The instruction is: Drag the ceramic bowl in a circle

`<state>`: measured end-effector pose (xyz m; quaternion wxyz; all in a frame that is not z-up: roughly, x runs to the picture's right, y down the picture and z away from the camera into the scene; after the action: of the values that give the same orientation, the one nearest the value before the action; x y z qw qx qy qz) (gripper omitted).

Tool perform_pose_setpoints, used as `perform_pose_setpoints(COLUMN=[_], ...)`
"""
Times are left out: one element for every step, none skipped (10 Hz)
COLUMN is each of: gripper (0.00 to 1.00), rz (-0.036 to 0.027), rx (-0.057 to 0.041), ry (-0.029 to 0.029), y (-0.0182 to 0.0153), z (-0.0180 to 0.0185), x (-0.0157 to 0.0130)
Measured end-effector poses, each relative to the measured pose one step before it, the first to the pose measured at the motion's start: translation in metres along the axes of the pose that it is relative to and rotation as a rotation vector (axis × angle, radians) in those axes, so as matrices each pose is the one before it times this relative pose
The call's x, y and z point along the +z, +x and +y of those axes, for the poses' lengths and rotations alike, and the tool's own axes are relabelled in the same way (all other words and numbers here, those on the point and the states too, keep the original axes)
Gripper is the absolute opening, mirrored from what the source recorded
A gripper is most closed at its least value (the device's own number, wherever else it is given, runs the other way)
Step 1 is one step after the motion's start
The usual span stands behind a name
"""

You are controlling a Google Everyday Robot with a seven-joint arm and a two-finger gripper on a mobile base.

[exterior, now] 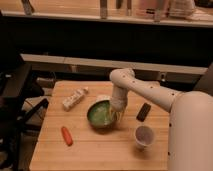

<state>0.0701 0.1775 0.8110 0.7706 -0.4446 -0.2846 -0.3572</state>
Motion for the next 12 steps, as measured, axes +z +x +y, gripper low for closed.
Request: perform_pose_setpoints(gripper=[0.0,0.0,0.0,0.0,0.0,0.0,0.0,0.0,0.0,0.0,0.0,0.0], rz=[0.0,-0.00116,-0.00184,-0.00128,-0.00043,-0.00008,-0.00117,-0.00136,-0.0025,-0.00161,-0.00261,0.00097], rx=[0.00092,0.00363,0.01158,0.00877,0.0008,0.00051,0.00233,0.00201,0.0085,0.00543,0.00809,0.00097], ry=[-0.00092,0.0004,0.00518,0.00137,-0.0019,-0.00127,-0.00131,0.00007,0.00121,0.00077,0.00157,-0.00161], y=[-0.0014,-0.00053,0.00073,0.00088,-0.00038,-0.00041,-0.00028,-0.0007,-0.00034,-0.00014,-0.00026,-0.00025], z=[-0.00028,-0.00007,-0.00069,0.00009,0.00019,-0.00026,-0.00022,-0.00037,0.00034,0.00046,0.00054,0.00034], x=[0.00072,0.00038,-0.0019,-0.00052,0.00063,0.00026,0.00096,0.00003,-0.00007,-0.00004,-0.00003,0.00034])
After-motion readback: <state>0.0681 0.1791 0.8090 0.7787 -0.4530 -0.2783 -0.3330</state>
